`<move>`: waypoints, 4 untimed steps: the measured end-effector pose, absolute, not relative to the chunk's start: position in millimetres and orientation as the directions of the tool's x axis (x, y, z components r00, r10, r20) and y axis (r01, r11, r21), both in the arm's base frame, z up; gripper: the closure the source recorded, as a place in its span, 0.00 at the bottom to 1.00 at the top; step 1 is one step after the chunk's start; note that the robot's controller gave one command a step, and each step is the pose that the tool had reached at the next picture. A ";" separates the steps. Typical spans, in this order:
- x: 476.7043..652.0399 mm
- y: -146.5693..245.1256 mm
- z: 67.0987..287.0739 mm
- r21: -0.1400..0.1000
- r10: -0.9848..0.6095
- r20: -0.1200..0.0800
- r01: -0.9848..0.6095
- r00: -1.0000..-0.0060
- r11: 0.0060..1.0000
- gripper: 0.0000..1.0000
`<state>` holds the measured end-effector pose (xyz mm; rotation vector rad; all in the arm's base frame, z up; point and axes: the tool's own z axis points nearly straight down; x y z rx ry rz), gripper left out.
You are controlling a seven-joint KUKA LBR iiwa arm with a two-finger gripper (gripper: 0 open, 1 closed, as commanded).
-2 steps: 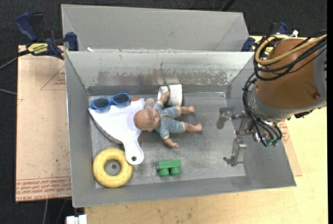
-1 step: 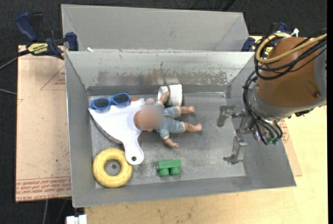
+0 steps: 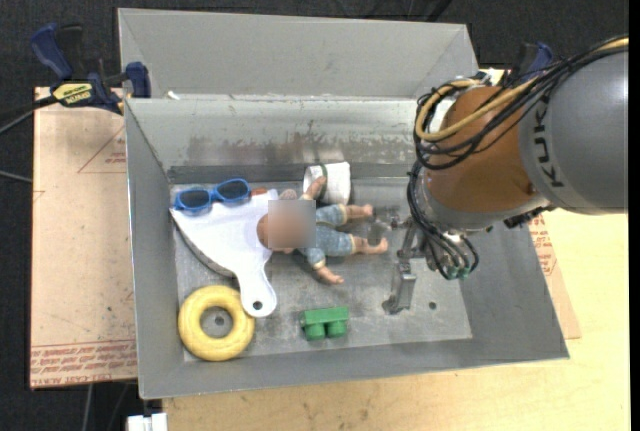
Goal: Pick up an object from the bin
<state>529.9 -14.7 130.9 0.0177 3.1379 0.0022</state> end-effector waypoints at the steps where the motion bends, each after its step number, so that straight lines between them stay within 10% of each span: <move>1: 559.1 25.7 131.6 0.002 0.015 0.003 0.015 -1.000 1.000 0.00; 2: 579.9 40.7 142.7 0.002 -0.063 -0.009 -0.063 -0.998 0.998 0.00; 3: 597.0 108.6 91.8 0.001 -0.022 -0.007 -0.022 -1.000 1.000 0.00; 4: 608.7 17.8 77.2 0.001 -0.186 -0.028 -0.186 -0.982 0.982 1.00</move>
Offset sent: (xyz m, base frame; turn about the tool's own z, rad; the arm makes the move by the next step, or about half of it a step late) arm 0.0483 0.0543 0.0113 -0.0735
